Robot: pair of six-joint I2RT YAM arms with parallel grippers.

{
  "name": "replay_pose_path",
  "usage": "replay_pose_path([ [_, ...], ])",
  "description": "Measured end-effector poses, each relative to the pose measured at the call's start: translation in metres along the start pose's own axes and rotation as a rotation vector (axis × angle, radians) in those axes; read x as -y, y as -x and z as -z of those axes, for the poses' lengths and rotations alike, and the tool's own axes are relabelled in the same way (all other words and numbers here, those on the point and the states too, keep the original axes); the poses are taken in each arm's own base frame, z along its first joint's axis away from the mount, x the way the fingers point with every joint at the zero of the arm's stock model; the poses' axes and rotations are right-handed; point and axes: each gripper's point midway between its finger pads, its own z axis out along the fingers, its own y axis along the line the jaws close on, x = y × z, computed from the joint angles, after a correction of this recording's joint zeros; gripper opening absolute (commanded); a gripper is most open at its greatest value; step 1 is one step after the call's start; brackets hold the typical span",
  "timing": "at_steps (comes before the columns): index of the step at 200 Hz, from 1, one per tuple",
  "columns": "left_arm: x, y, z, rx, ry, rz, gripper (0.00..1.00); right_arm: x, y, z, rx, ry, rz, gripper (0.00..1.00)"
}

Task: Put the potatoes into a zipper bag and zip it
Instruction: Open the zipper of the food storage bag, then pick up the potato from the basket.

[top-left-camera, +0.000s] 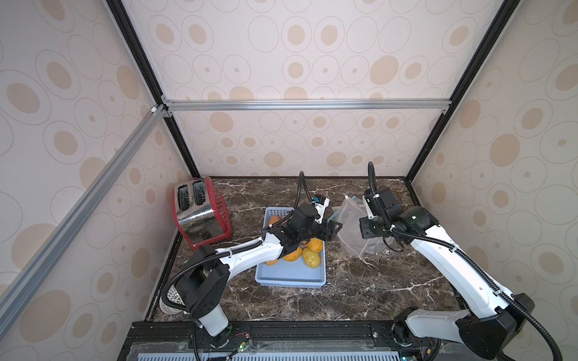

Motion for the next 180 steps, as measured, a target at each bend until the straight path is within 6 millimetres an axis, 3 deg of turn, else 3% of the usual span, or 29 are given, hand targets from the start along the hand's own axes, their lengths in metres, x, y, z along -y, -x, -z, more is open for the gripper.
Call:
replay_pose_path([
  [31, 0.011, 0.020, 0.016, 0.031, -0.041, -0.017, 0.88, 0.010, 0.000, 0.010, -0.006, -0.044, 0.015, 0.00],
  [68, 0.017, 0.055, 0.062, 0.115, -0.025, -0.049, 0.93, 0.033, -0.001, 0.032, -0.018, -0.156, 0.036, 0.00],
  [91, 0.010, 0.061, 0.087, 0.155, 0.021, -0.063, 0.95, 0.056, -0.005, 0.049, -0.034, -0.275, 0.055, 0.00],
  [115, -0.009, 0.040, 0.090, 0.110, 0.077, -0.056, 0.95, 0.075, -0.010, 0.065, -0.057, -0.387, 0.079, 0.00],
  [139, -0.035, -0.003, 0.081, 0.005, 0.140, -0.035, 0.96, 0.074, -0.010, 0.065, -0.092, -0.448, 0.133, 0.00],
  [153, -0.046, -0.023, 0.076, -0.046, 0.167, -0.023, 0.96, 0.057, -0.009, 0.049, -0.122, -0.423, 0.174, 0.00],
  [180, -0.057, -0.041, 0.062, -0.098, 0.189, -0.003, 0.97, 0.008, -0.022, -0.006, -0.194, -0.269, 0.221, 0.00],
])
